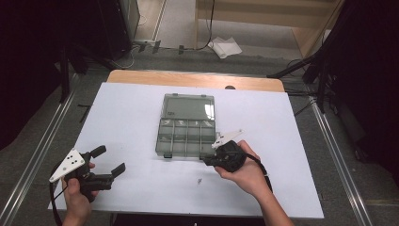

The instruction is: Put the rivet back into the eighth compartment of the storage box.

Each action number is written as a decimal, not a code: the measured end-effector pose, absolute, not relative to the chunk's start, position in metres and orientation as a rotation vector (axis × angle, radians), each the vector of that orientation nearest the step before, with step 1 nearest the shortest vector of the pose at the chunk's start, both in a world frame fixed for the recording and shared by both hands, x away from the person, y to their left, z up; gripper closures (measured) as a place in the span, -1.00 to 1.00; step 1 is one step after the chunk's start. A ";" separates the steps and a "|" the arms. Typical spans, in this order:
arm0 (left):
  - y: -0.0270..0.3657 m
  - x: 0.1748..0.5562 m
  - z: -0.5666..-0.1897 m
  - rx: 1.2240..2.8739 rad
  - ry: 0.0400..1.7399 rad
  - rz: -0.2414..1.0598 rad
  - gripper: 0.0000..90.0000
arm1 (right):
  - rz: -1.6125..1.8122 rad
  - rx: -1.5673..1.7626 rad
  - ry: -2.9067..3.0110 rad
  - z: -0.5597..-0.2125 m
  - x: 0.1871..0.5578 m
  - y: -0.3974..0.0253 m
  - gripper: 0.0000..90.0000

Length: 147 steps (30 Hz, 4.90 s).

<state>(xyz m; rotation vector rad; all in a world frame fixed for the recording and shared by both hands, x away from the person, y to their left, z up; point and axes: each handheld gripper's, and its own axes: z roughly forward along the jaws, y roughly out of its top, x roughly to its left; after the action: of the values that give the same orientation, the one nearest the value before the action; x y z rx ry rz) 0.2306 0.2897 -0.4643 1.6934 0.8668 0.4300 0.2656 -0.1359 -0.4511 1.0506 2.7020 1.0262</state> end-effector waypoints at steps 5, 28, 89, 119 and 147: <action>0.290 0.231 -0.464 1.694 0.867 0.431 -1.00 | 1.032 1.057 2.691 -0.448 0.270 -0.137 0.87; 0.291 0.230 -0.464 1.689 0.866 0.431 -1.00 | 1.020 1.084 2.675 -0.442 0.289 -0.136 0.87; 0.291 0.231 -0.465 1.686 0.873 0.438 -1.00 | 1.062 1.151 2.652 -0.451 0.307 -0.137 -0.13; 0.289 0.229 -0.464 1.692 0.864 0.445 -1.00 | 0.964 1.025 2.699 -0.446 0.259 -0.115 -1.00; 0.289 0.229 -0.464 1.694 0.860 0.445 -1.00 | 0.985 0.981 2.717 -0.457 0.238 -0.111 -0.07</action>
<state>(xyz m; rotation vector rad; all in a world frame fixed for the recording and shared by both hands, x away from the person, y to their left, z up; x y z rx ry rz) 0.2288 0.2888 -0.4638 1.6939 0.8596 0.4452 0.2382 -0.1107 -0.4570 0.9805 2.7172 0.9853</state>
